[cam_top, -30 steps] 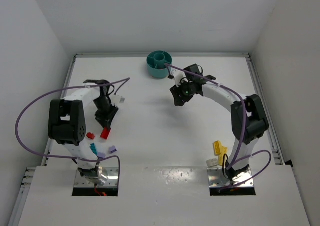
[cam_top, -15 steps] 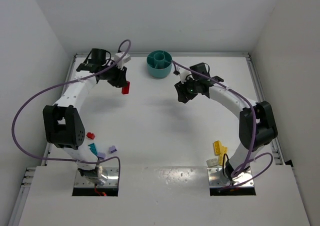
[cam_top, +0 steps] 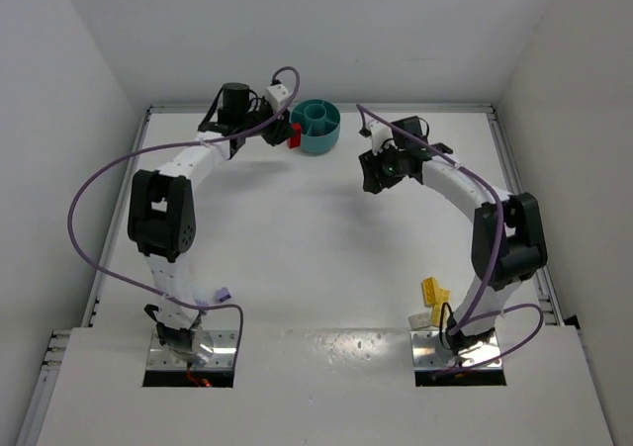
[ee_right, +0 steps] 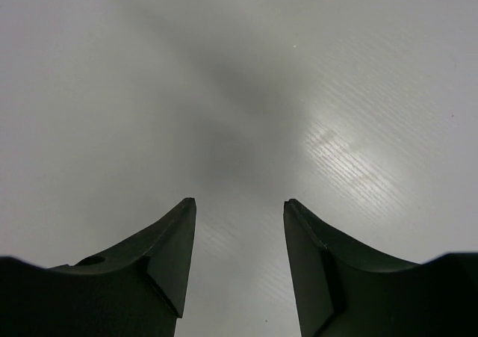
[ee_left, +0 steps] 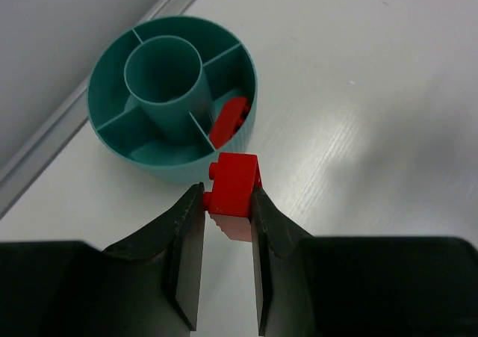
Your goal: Sort the legos into containers by color
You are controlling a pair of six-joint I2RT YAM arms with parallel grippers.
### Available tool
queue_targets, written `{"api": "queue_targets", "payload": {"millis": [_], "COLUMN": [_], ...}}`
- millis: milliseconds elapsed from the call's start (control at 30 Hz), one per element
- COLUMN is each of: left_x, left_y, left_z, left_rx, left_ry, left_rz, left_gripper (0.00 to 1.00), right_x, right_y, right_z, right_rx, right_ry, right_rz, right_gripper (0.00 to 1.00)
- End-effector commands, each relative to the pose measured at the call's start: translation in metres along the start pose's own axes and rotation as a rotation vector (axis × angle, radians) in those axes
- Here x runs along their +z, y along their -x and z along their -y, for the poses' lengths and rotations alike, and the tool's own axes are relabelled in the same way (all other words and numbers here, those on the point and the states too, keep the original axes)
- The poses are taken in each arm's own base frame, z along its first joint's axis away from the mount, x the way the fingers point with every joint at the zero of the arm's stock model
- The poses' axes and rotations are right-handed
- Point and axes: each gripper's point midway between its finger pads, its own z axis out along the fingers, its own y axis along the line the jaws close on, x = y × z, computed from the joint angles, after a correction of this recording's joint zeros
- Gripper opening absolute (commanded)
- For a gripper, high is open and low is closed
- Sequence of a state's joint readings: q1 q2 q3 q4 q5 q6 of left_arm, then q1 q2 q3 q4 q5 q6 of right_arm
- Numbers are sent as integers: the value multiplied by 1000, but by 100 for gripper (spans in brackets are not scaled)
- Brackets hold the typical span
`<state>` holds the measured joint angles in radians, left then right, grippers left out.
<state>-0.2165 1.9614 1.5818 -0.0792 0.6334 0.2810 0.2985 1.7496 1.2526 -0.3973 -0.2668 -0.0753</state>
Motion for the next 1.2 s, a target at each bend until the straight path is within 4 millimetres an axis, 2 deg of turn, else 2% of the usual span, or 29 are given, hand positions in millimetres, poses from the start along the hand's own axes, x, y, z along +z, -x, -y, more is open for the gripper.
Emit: {"api": "queue_targets", "payload": {"millis": [0, 67, 100, 200, 233, 300, 400, 433, 533, 733, 767, 800, 933, 1167], "left_x": [7, 18, 22, 36, 35, 45, 48, 56, 62, 75, 74, 78, 88, 92], "left_y": [65, 65, 75, 78, 85, 82, 82, 79, 73, 76, 81, 73, 69, 55], "left_z": [-14, -18, -16, -9, -11, -3, -5, -3, -7, -20, -23, -25, -24, -24], "left_rx": [96, 108, 122, 125, 138, 143, 148, 135, 118, 96, 102, 93, 89, 94], "left_ry": [15, 35, 37, 18, 23, 6, 8, 6, 14, 42, 54, 61, 59, 51], "left_rz": [210, 220, 235, 251, 269, 273, 280, 278, 270, 281, 289, 276, 268, 226], "left_gripper": [0, 0, 0, 0, 0, 0, 0, 0, 0, 0, 0, 0, 0, 2], "right_x": [-3, 0, 3, 5, 9, 9, 12, 14, 18, 17, 17, 17, 19, 22], "right_y": [22, 19, 17, 17, 13, 15, 15, 14, 13, 15, 15, 15, 13, 21], "right_z": [5, 5, 4, 7, 7, 8, 8, 13, 14, 20, 20, 20, 25, 24], "right_rx": [23, 26, 28, 44, 48, 45, 54, 61, 70, 95, 95, 95, 102, 98], "right_ry": [10, 11, 24, 27, 29, 27, 27, 21, 22, 2, 2, 2, -4, 12], "right_rz": [55, 47, 40, 44, 33, 42, 41, 43, 43, 51, 51, 51, 52, 64], "right_gripper": [51, 51, 51, 51, 51, 51, 51, 51, 51, 49, 49, 49, 49, 49]}}
